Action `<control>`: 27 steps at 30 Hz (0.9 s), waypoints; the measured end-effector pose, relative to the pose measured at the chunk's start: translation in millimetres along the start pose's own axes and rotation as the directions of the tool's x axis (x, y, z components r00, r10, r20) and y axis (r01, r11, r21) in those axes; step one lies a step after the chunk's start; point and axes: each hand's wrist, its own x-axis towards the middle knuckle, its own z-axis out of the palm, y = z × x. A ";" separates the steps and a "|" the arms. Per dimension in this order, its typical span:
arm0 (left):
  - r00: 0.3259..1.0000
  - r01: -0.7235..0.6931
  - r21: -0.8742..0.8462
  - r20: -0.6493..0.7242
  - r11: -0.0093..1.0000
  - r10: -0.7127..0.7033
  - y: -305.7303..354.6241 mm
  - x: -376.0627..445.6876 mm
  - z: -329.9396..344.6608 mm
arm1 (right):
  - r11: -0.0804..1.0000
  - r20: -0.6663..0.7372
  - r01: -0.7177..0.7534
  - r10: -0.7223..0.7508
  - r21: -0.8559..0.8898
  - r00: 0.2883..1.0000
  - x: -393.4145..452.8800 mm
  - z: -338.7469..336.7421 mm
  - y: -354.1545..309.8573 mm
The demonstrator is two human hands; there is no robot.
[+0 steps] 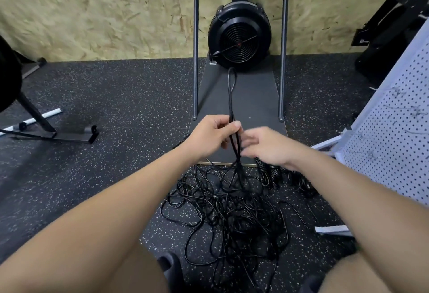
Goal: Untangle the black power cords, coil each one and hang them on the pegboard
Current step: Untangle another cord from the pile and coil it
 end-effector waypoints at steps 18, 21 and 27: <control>0.944 0.071 -0.108 0.327 0.992 -0.032 -7.7 9.3 16.1 | 0.843 -0.430 0.305 -0.098 0.443 0.898 21.2 -32.4 -12.2; 0.938 0.074 -0.108 0.346 0.991 -0.032 -2.4 6.8 16.8 | 0.818 -0.426 0.314 -0.095 0.481 0.900 21.5 -31.7 -11.0; 0.908 0.192 -0.285 0.414 0.939 -0.060 1.5 2.3 20.9 | 0.839 -0.472 0.334 -0.107 0.429 0.875 24.1 -35.7 -8.0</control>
